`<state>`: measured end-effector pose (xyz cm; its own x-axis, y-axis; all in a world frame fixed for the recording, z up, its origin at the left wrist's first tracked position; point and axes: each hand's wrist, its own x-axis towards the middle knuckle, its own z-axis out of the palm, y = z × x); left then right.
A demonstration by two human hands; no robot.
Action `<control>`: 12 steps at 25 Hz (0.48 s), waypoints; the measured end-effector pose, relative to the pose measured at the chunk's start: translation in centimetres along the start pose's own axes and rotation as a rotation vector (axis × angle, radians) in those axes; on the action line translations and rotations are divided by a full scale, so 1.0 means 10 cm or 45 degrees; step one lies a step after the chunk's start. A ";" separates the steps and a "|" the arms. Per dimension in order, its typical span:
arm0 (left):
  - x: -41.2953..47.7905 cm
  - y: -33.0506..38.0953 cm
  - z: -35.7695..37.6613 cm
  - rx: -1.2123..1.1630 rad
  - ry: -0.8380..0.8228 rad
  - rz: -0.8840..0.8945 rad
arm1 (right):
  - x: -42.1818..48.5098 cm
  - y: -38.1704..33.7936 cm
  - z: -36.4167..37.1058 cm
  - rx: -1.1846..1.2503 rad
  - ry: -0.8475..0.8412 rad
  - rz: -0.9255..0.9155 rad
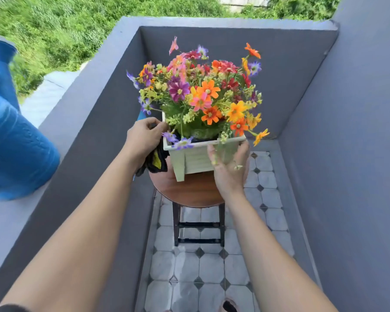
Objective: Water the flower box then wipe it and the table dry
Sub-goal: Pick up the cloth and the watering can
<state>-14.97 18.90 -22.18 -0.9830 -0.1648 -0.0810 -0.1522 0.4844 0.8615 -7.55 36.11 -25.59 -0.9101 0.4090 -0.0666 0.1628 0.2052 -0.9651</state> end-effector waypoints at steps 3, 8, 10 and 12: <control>0.01 -0.13 0.00 -0.056 -0.032 0.057 | 0.08 0.16 0.03 -0.015 0.094 -0.102; -0.03 -0.15 -0.01 -0.119 -0.040 0.097 | 0.07 0.27 0.07 0.004 0.173 -0.174; -0.03 -0.18 -0.02 -0.085 -0.040 0.106 | 0.04 0.30 0.07 0.041 0.171 -0.216; -0.01 -0.20 0.00 -0.038 -0.008 0.087 | 0.04 0.37 0.09 0.052 0.182 -0.235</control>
<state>-14.52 17.98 -23.94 -0.9916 -0.1268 -0.0249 -0.0820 0.4683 0.8798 -7.65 36.19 -29.45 -0.8593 0.4904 0.1453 -0.0192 0.2529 -0.9673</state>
